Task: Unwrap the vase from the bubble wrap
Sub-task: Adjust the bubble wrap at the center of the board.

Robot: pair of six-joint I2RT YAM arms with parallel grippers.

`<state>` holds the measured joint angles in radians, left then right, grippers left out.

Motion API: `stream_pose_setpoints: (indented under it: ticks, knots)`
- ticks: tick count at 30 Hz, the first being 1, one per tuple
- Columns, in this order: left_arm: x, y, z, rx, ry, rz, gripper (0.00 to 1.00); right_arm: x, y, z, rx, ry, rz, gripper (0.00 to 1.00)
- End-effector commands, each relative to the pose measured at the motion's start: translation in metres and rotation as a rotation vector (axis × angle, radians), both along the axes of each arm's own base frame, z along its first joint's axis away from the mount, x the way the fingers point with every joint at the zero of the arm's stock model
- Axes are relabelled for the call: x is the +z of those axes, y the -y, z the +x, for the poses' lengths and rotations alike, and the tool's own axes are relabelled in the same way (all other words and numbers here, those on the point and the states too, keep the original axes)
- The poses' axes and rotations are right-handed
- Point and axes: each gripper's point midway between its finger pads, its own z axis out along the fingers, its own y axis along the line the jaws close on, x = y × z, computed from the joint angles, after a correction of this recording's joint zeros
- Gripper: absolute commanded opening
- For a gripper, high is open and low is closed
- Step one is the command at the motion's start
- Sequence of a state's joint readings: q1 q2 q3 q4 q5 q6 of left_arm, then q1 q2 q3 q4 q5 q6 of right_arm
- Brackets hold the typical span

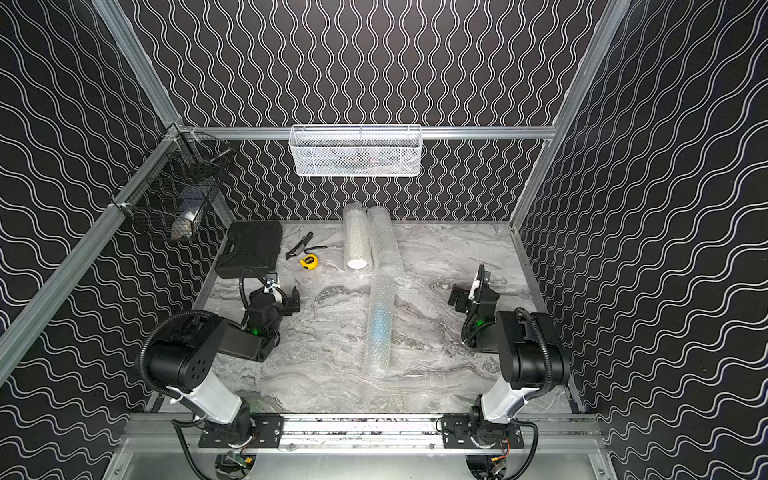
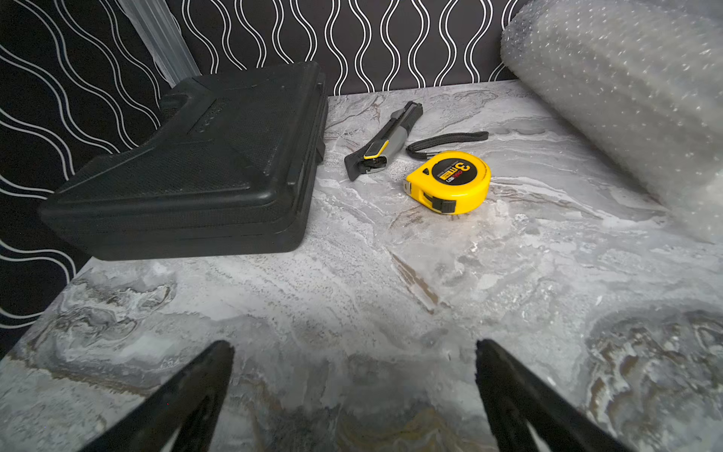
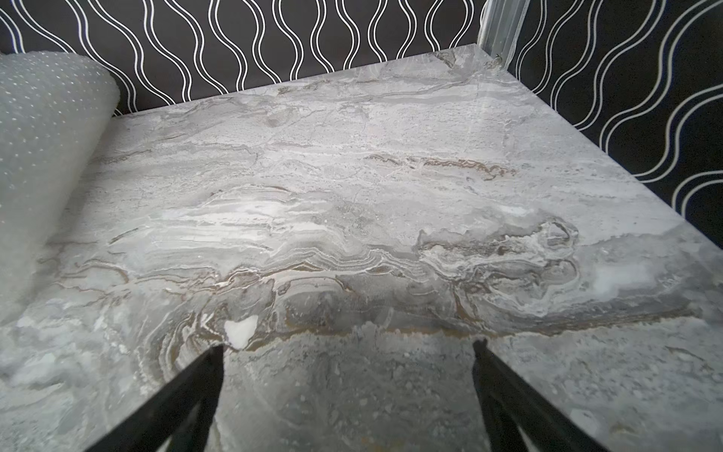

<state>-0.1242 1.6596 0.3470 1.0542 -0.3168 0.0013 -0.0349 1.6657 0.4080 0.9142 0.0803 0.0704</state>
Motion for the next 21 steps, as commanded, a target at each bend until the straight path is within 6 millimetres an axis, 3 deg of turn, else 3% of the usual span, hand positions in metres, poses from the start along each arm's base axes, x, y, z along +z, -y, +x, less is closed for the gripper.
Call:
stream_pose_setpoints:
  ticks: [1, 21]
  knots:
    - [0.0059, 0.0009, 0.0026, -0.010, 0.023, 0.014, 1.00, 0.0126, -0.0009, 0.0059, 0.005, 0.054, 0.005, 0.99]
    - [0.0062, 0.0009, 0.0028, -0.009, 0.023, 0.010, 1.00, 0.0116, -0.0027, 0.0060, 0.013, 0.050, 0.007, 0.99]
